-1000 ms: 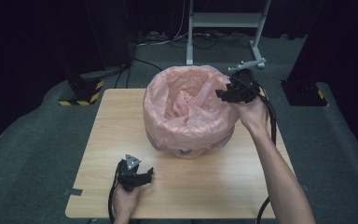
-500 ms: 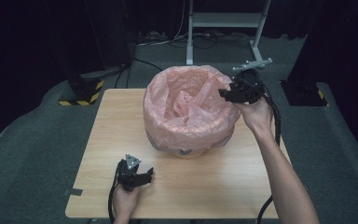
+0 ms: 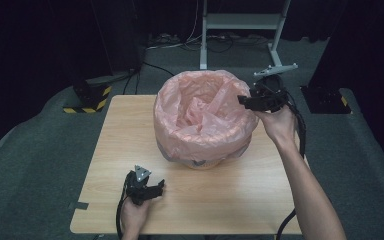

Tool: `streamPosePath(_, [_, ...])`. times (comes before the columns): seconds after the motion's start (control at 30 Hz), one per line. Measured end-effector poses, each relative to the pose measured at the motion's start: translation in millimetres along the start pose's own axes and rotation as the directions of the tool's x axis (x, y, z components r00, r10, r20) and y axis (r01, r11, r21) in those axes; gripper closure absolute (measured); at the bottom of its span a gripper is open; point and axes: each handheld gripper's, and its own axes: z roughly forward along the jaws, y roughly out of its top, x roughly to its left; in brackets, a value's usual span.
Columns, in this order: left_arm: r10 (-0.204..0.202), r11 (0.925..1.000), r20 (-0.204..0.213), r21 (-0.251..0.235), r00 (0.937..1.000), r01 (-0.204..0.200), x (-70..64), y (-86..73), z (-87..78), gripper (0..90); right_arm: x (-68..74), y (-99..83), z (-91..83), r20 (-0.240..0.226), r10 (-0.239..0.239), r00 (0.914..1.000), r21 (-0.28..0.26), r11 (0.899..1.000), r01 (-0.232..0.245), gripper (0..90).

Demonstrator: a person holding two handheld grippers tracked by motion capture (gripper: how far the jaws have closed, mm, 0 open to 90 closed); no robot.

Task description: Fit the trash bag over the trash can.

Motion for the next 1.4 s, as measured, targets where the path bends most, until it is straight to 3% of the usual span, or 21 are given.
streamPosePath(0.47, [0.003, 1.0000, -0.001, 0.000, 1.0000, -0.003, 0.2, 0.0, -0.1, 20.4, -2.9, -9.3, -1.7, -0.009, 0.021, 0.9997, -0.022, 1.000, -0.021, 51.3])
streamPosePath(1.03, [0.005, 1.0000, -0.003, 0.000, 1.0000, -0.005, 0.2, 0.1, -0.2, 20.4, -5.9, -15.6, -16.5, -0.012, 0.032, 0.9994, -0.068, 0.997, -0.033, 51.3])
streamPosePath(1.4, [0.005, 1.0000, -0.003, 0.001, 1.0000, -0.005, 0.2, 0.1, -0.2, 20.4, -13.8, -25.8, -24.1, -0.020, 0.062, 0.9979, -0.095, 0.993, -0.064, 51.4])
